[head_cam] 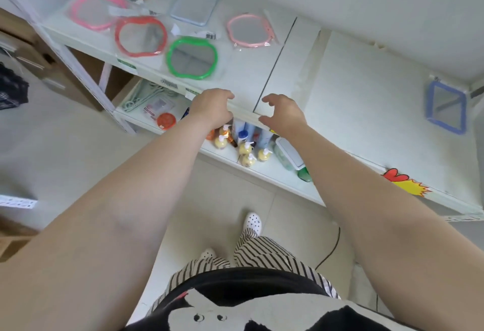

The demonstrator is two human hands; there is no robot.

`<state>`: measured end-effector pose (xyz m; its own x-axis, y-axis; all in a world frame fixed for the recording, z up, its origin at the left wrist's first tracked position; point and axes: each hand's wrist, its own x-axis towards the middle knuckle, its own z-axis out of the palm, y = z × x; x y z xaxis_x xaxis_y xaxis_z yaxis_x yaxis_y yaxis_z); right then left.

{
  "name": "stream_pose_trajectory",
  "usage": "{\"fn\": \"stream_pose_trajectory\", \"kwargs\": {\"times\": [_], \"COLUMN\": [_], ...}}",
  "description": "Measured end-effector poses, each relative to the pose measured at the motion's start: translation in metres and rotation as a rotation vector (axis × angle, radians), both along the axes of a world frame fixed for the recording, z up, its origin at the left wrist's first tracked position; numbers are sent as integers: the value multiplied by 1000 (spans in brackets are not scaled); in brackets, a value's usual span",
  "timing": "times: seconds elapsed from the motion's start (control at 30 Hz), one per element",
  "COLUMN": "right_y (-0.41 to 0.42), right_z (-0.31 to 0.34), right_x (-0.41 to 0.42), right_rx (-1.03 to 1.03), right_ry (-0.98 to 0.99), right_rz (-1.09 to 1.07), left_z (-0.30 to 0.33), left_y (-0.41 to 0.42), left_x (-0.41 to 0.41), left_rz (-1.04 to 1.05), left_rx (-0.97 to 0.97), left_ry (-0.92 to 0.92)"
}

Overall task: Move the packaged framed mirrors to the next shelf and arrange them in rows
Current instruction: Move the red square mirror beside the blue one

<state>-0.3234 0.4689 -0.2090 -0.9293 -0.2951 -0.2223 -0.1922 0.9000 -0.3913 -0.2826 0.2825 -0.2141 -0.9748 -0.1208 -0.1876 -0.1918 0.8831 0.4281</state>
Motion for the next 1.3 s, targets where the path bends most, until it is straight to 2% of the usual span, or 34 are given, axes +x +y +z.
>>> {"fn": "stream_pose_trajectory", "kwargs": {"times": [0.37, 0.67, 0.87, 1.2, 1.3], "right_y": [-125, -239, -306, -408, -431], "right_z": [-15, -3, -10, -4, -4], "right_x": [-84, -157, -179, -181, -189], "right_rx": [-37, -33, -54, -15, 8], "right_ry": [22, 14, 24, -4, 6], "right_rz": [111, 180, 143, -120, -146], "left_z": [-3, 14, 9, 7, 7], "left_y": [-119, -227, -293, -401, -423], "left_x": [-64, -111, -149, -194, -206], "left_rz": [90, 180, 104, -155, -159], "left_rx": [-51, -79, -99, -98, -68], "left_ry": [6, 8, -23, 25, 16]}}
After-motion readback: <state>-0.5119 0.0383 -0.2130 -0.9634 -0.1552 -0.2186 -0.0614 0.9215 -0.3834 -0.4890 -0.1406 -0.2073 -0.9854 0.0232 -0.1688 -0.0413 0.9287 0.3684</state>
